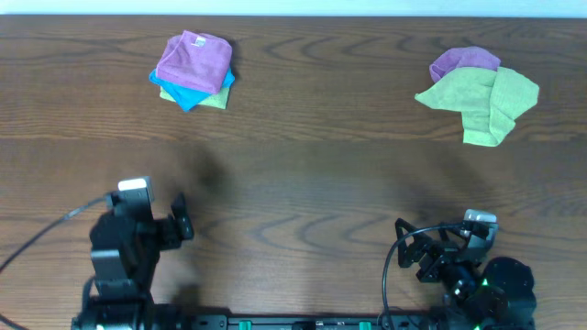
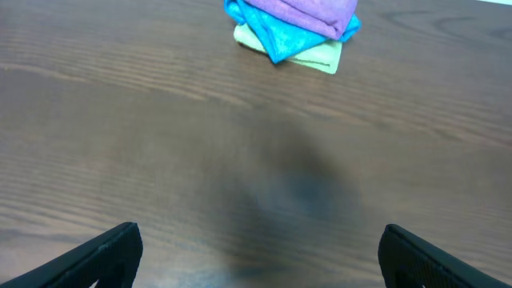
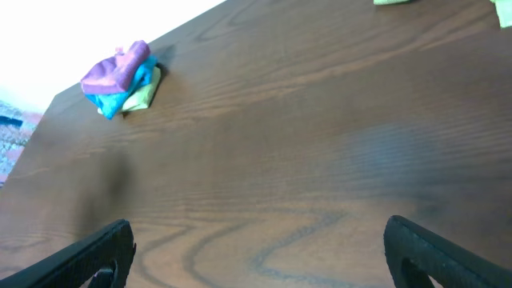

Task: Fold the cloth

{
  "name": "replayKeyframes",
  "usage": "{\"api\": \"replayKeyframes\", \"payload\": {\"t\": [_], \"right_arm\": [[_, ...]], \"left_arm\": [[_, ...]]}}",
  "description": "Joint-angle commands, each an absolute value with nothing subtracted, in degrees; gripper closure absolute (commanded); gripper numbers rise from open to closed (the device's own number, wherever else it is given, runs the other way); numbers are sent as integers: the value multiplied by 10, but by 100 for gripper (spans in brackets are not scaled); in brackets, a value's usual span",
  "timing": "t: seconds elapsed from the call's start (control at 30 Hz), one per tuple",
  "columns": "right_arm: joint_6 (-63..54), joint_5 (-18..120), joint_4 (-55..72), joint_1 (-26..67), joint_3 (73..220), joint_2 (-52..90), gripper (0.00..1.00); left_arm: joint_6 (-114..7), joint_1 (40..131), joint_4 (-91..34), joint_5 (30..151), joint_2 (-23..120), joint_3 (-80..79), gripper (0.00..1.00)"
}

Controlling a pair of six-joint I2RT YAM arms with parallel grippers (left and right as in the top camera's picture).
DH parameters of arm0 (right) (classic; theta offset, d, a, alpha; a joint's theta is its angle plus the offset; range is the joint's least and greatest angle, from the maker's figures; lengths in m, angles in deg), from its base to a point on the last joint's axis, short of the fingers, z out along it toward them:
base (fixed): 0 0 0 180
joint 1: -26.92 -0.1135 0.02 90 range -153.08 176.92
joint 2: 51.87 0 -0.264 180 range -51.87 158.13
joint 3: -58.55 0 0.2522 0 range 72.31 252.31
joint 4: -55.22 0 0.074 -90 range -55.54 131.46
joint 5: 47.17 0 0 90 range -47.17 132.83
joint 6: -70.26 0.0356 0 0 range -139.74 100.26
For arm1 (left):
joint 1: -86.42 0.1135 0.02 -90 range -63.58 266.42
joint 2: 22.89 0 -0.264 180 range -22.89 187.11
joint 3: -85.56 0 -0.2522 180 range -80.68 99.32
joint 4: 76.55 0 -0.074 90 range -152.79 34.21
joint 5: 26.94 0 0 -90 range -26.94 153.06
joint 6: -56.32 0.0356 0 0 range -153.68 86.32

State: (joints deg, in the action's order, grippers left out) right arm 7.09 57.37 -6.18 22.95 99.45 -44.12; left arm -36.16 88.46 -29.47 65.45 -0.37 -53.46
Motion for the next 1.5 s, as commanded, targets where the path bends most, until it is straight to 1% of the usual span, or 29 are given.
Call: {"api": "replayKeyframes", "payload": {"t": [0.0,0.3,0.73,1.1,1.47], "right_arm": [[81,572,-62,233,994,-445,1],[81,572,-62,233,994,-445,1],[81,572,-62,233,994,-445,1],[81,572,-62,233,994,-445,1],[81,572,-62,233,994,-445,1]], "left_arm": [[-349,886,-296,639,-62,-582,5],[-349,886,-260,626,-152,-667,4],[-315,886,-174,611,-225,-671,5],[-295,884,-113,609,-227,-671,5],[-296,884,-113,610,-227,-671,4]]}}
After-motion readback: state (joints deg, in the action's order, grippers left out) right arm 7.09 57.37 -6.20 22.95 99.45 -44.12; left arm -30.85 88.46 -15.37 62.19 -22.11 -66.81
